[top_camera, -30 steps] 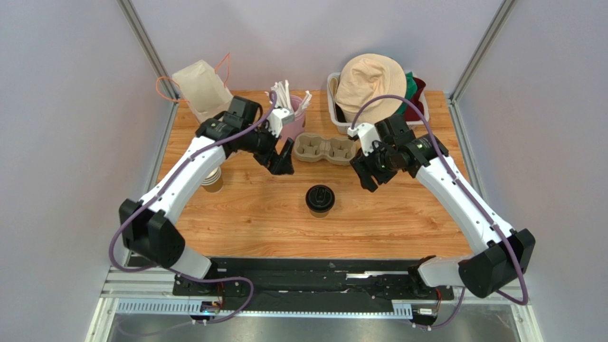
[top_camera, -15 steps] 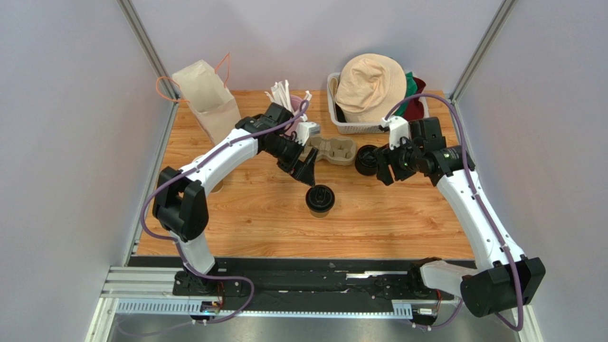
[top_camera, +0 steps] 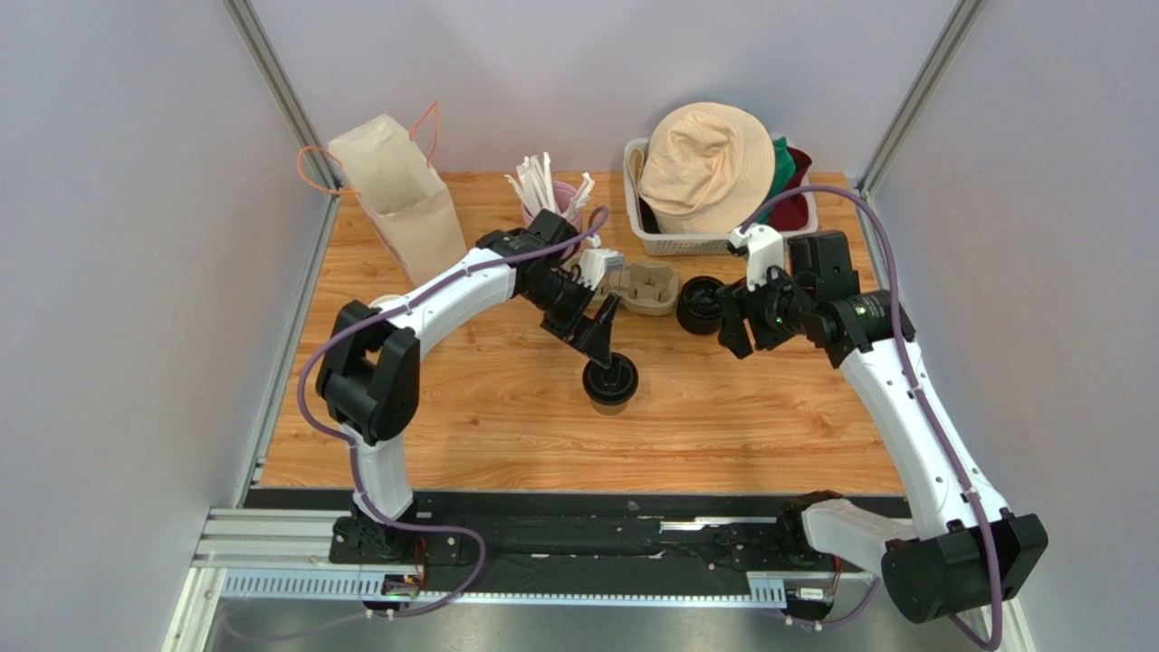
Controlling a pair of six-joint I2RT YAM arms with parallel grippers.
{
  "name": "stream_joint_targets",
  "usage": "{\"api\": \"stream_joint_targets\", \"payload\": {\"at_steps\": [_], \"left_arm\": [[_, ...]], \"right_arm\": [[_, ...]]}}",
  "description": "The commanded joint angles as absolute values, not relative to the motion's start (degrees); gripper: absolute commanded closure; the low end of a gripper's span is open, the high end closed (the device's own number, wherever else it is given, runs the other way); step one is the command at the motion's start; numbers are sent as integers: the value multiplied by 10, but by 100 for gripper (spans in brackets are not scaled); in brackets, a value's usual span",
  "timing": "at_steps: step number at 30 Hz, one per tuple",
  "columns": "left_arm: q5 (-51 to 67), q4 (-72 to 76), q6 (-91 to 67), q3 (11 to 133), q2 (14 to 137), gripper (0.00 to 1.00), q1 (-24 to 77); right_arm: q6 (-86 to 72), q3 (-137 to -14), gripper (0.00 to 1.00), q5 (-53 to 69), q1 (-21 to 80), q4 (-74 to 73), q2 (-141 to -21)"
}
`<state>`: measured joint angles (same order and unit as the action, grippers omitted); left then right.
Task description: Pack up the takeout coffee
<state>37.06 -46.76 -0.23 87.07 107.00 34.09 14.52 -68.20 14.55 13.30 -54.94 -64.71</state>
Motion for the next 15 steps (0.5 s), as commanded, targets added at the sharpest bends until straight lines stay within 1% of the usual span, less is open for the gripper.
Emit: {"api": "stream_joint_targets", "payload": {"at_steps": [1, 9, 15], "left_arm": [[372, -447, -13, 886, 1081, 5, 348], [368, -443, -14, 884, 1098, 11, 352], [364, -439, -14, 881, 1106, 19, 351]], "right_arm": [[139, -674, 36, 156, 130, -521, -629], [141, -669, 36, 160, 130, -519, -620], [141, -664, 37, 165, 131, -519, -616]]}}
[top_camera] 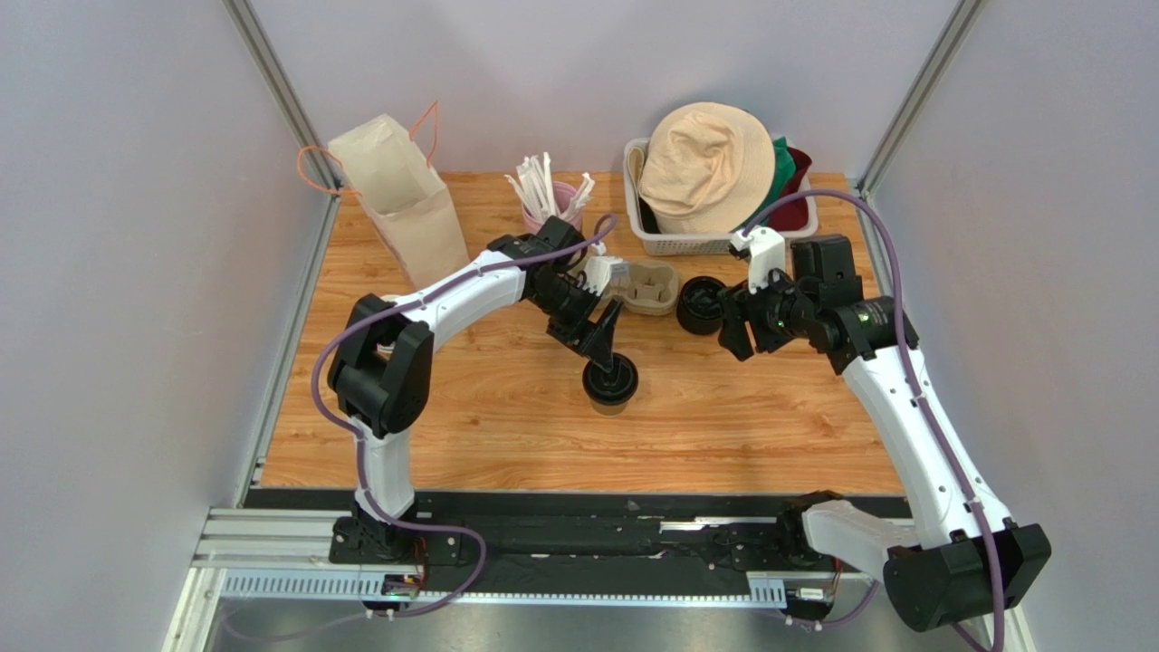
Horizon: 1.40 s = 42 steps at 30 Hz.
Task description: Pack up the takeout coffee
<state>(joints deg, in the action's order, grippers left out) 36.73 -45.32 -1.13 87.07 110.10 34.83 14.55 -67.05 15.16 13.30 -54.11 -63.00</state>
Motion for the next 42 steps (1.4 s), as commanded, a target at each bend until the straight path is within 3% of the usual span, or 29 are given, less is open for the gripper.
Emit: {"api": "stream_joint_targets", "payload": {"at_steps": [1, 10, 17, 23, 34, 42], "left_arm": [[363, -439, -14, 879, 1107, 22, 352], [345, -429, -12, 858, 1123, 45, 352], [306, -423, -11, 845, 1119, 46, 358], [267, -420, -11, 832, 1107, 51, 359], [252, -412, -11, 823, 1088, 50, 359], [244, -412, -9, 821, 1087, 50, 359]], "right_arm": [[141, -664, 38, 167, 130, -520, -616], [132, -650, 40, 239, 130, -521, -624], [83, -616, 44, 327, 130, -468, -658], [22, -627, 49, 423, 130, -427, -754], [-58, -626, 52, 594, 130, -376, -905], [-77, -620, 58, 640, 134, -348, -981]]}}
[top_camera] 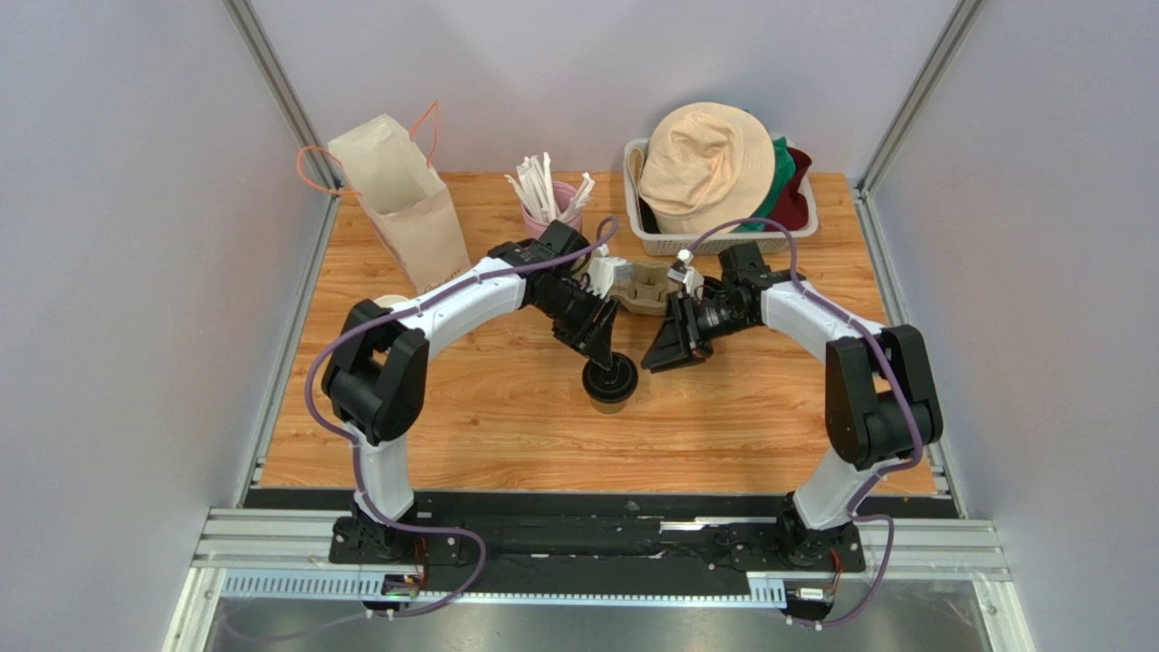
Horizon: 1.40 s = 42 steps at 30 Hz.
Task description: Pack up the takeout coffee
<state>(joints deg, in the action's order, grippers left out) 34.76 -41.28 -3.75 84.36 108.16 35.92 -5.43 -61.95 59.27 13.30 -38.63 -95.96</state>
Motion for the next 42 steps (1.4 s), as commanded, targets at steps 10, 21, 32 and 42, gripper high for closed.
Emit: {"api": "stream_joint_targets", "payload": {"at_steps": [10, 21, 32, 42], "left_arm": [[234, -411, -6, 822, 1085, 50, 359], [230, -413, -4, 821, 1083, 50, 359], [227, -414, -4, 824, 1088, 50, 359], [221, -416, -1, 822, 1085, 50, 359]], "right_arm": [[-91, -603, 58, 642, 155, -314, -1000], [-97, -592, 67, 638, 160, -300, -1018], [-105, -591, 87, 640, 162, -290, -1032], [-99, -592, 97, 587, 170, -287, -1028]]}}
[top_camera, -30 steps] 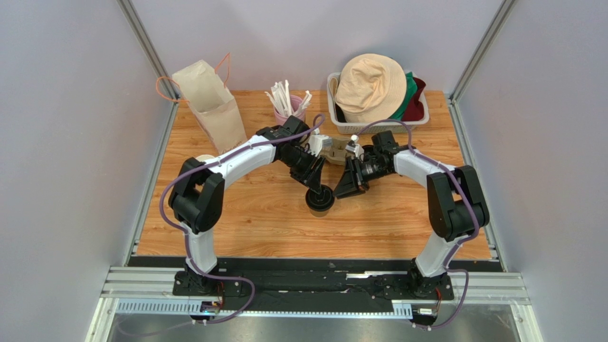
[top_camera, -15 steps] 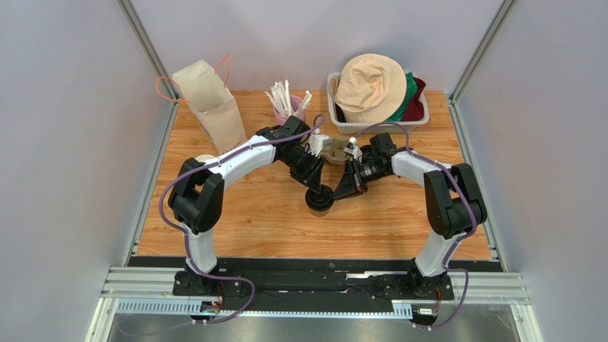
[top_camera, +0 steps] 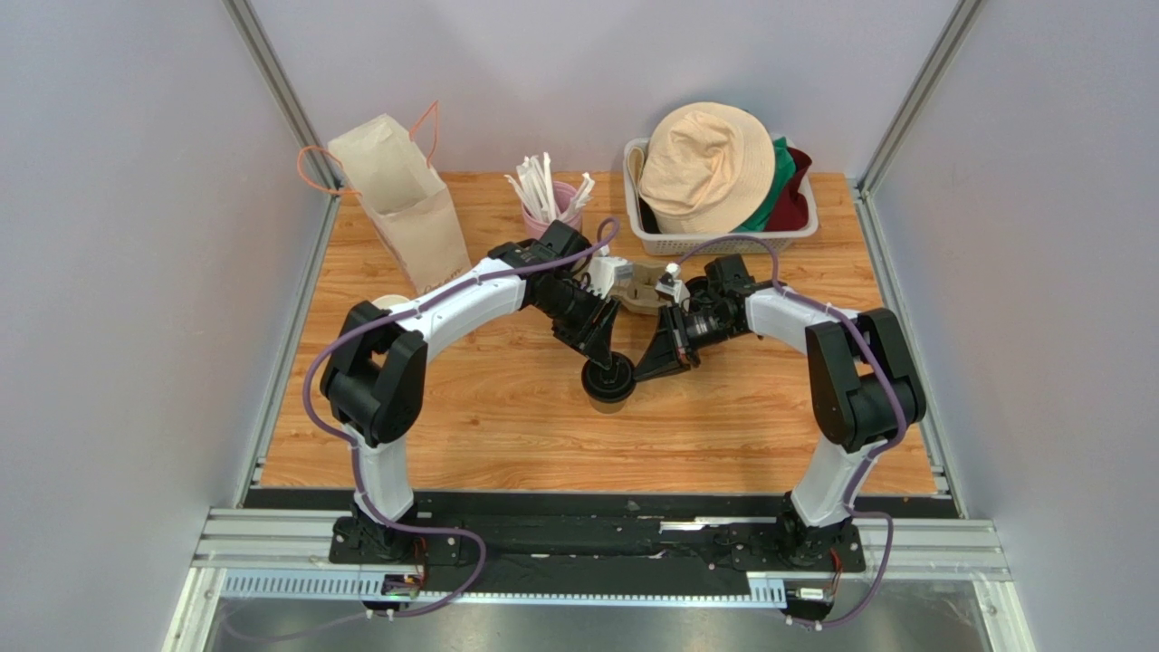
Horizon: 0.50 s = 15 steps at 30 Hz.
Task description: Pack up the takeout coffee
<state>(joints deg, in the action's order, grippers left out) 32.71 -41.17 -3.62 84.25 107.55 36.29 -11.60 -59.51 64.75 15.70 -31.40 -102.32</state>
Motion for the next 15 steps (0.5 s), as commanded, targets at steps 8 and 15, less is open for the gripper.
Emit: {"api": "stream_joint_targets", "payload": {"at_steps": [8, 15], "left_arm": [[216, -421, -1, 822, 1086, 50, 359], [213, -425, -1, 821, 1083, 50, 359]], "right_arm": [[-97, -575, 99, 468, 191, -265, -984], [-83, -577, 100, 346, 234, -268, -975]]}}
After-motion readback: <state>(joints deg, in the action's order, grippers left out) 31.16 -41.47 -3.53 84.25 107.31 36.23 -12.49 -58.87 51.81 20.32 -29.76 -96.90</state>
